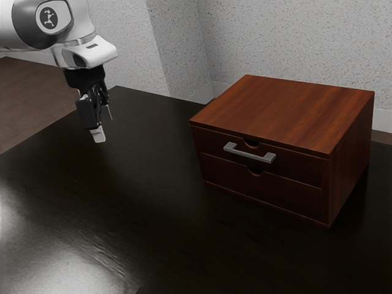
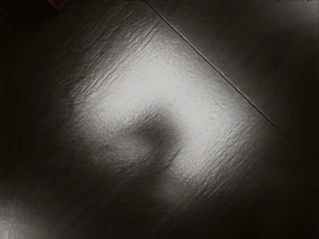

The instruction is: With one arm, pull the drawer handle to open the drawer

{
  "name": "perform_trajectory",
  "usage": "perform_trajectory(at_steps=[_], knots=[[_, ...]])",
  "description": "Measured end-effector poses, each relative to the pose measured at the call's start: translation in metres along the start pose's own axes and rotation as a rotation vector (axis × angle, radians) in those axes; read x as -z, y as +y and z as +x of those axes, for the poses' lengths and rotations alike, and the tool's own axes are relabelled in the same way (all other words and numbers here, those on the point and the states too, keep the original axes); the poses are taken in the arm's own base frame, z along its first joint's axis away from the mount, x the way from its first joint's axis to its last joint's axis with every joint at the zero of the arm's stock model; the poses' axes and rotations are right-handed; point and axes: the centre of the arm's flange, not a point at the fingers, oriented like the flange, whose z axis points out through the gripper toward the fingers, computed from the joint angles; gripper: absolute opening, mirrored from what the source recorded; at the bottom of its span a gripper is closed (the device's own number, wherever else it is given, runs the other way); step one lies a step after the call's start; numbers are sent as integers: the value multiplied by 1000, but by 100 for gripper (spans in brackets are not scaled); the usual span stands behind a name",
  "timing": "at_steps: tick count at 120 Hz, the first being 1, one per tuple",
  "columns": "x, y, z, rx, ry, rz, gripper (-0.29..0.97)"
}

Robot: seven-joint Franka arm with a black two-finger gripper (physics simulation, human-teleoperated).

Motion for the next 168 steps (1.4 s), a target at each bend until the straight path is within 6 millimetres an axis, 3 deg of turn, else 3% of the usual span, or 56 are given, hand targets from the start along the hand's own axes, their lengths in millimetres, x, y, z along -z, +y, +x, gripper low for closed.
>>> perform_trajectory(at_steps=[16,20,33,39,53,59,67,81,97,111,121,137,156,168], knots=[[-1,-7,-11,22,21,-14,68],[7,-3,-15,21,35,-4,68],[119,58,-59,-10,217,174,68],[143,67,-71,-27,258,228,68],[89,17,-52,-60,177,162,68],[66,5,-27,-118,138,139,68],[48,6,13,-235,114,126,68],[43,19,58,-440,115,162,68],[31,16,80,-568,102,180,68],[26,13,85,-643,90,192,68],[31,32,96,-721,62,210,68],[35,65,70,-786,34,229,68],[8,70,57,-806,-1,261,68],[4,69,53,-807,-33,329,68]])
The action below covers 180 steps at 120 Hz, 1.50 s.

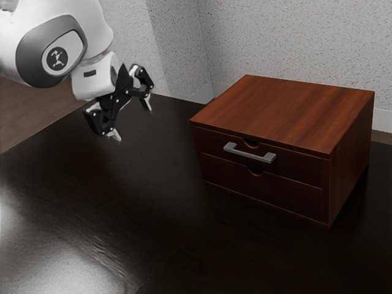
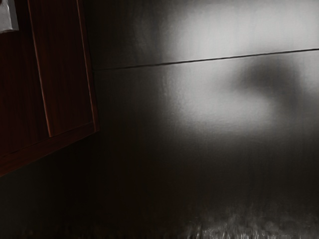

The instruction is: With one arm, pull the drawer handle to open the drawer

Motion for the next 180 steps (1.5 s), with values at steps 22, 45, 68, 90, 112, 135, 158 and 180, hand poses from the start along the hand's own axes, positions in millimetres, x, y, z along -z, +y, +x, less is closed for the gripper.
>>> perform_trajectory(at_steps=[22,45,68,90,112,135,158,180], knots=[[-15,-14,3,-22,-71,71,68],[-35,-32,27,-63,-76,120,68],[-26,-37,46,-89,-71,165,68],[-37,-28,48,-86,-85,153,68],[-53,-28,50,-80,-97,157,68],[-69,-32,57,-74,-91,168,68],[-77,-37,71,-77,-79,186,68],[-90,-42,84,-82,-68,183,65]])
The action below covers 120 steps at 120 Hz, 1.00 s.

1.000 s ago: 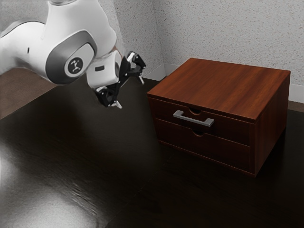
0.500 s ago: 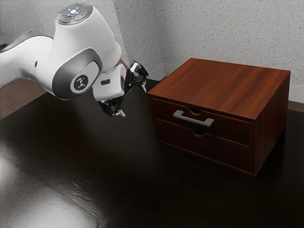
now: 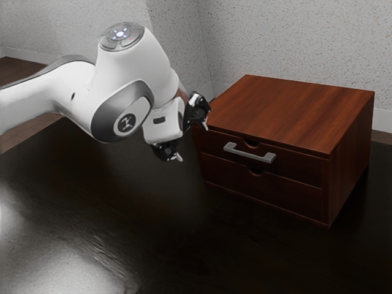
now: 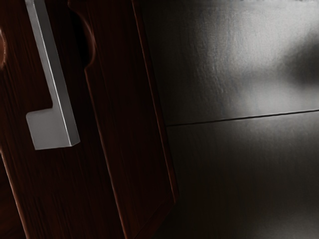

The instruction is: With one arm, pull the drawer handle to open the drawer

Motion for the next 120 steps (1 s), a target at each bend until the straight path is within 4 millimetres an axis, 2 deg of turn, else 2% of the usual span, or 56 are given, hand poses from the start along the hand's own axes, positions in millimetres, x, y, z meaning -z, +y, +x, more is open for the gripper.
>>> perform_trajectory(at_steps=[20,32,48,70,83,97,120], knots=[[2,-4,9,-4,5,23,51],[-5,-7,16,-9,12,28,45],[-26,-12,27,-17,25,18,41],[-28,-20,34,-17,35,39,39],[-30,-29,55,-40,51,50,38],[-33,-30,79,-71,67,50,36],[-45,-30,61,-41,52,35,36]])
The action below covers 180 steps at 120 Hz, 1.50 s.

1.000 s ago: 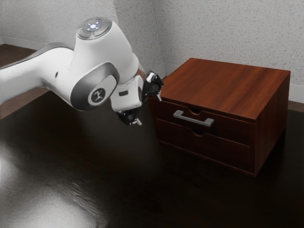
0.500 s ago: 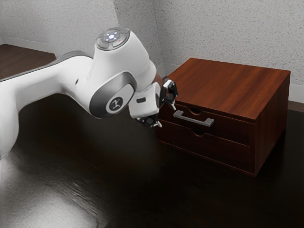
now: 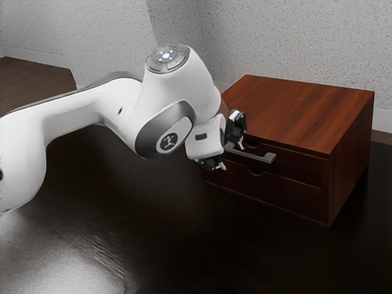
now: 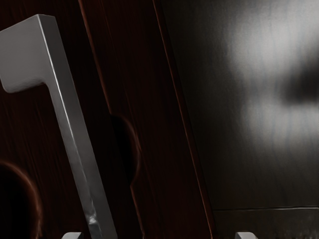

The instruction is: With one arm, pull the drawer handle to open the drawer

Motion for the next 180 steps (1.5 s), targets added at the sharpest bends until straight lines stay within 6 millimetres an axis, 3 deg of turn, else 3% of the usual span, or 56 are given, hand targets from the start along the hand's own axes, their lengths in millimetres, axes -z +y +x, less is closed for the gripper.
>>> perform_trajectory(at_steps=[22,44,50,61,75,92,95,101,110,123,134,156,180], knots=[[-10,-9,23,-27,18,-1,35],[-20,-14,29,-27,23,-4,43],[-19,-16,29,-23,24,1,38],[-11,-21,30,-21,21,19,14],[-6,-22,25,-21,-1,24,21],[-16,-21,32,-18,-27,5,61],[-18,-19,34,-16,-27,0,66],[-22,-14,37,-11,-21,-10,56],[-27,-7,37,-6,-21,-25,74],[-17,-5,39,-3,-25,-12,45],[-12,0,41,-6,-21,-10,44],[-13,15,41,-7,-11,-20,53],[0,33,41,-8,8,-14,48]])
